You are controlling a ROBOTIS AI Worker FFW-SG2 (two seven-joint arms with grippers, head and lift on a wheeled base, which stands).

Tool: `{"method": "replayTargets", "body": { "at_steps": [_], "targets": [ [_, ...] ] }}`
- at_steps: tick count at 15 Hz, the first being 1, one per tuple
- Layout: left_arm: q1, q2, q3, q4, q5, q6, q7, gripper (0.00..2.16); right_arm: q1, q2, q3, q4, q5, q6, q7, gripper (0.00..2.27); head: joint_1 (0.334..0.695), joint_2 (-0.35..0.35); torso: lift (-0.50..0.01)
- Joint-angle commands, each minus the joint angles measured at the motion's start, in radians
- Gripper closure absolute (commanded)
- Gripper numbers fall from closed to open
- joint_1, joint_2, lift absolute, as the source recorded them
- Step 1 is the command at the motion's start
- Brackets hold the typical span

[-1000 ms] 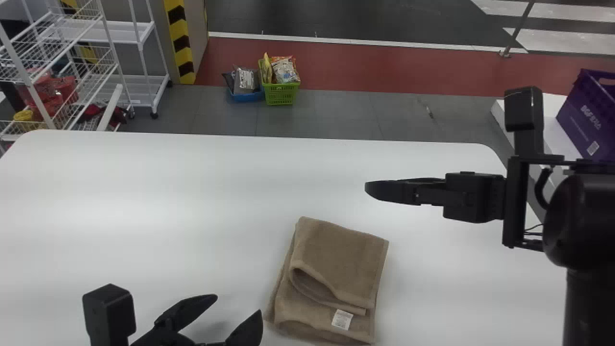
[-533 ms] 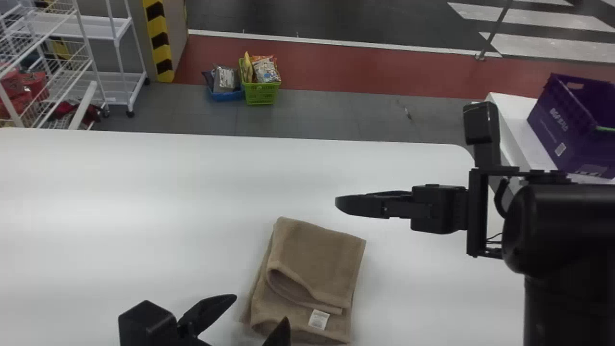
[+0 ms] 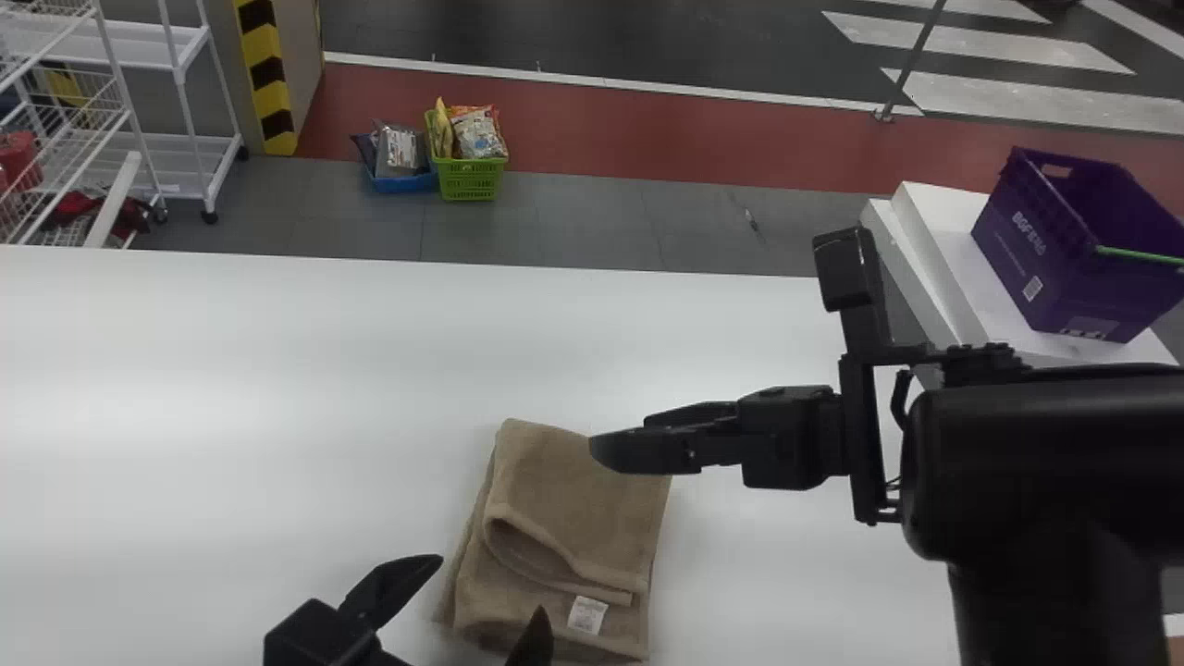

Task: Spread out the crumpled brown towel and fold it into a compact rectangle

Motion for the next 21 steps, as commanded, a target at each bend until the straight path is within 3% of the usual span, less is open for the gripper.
{"method": "replayTargets", "body": {
  "at_steps": [1, 3, 10, 12, 21],
  "targets": [
    [-0.002, 0.012, 0.003, 0.014, -0.026, -0.012, 0.016, 0.10, 0.004, -0.027, 0.094, 0.014, 0.087, 0.005, 0.007, 0.21, 0.695, -0.167, -0.127],
    [-0.002, 0.016, 0.009, 0.023, -0.026, -0.031, 0.025, 0.10, 0.019, -0.050, 0.143, 0.034, 0.130, 0.005, 0.007, 0.21, 0.695, -0.147, -0.127],
    [-0.002, 0.018, 0.018, 0.034, -0.026, -0.040, 0.021, 0.10, 0.022, -0.055, 0.240, 0.073, 0.219, 0.005, 0.007, 0.24, 0.695, -0.129, -0.127],
    [-0.002, 0.018, 0.018, 0.032, -0.026, -0.040, 0.021, 0.10, -0.018, -0.055, 0.295, 0.114, 0.261, 0.005, 0.007, 0.48, 0.695, -0.125, -0.127],
    [-0.002, 0.019, 0.027, 0.043, -0.015, -0.061, 0.019, 0.10, -0.084, -0.006, 0.458, 0.241, 0.317, 0.005, 0.007, 0.50, 0.695, -0.051, -0.127]
  ]
}}
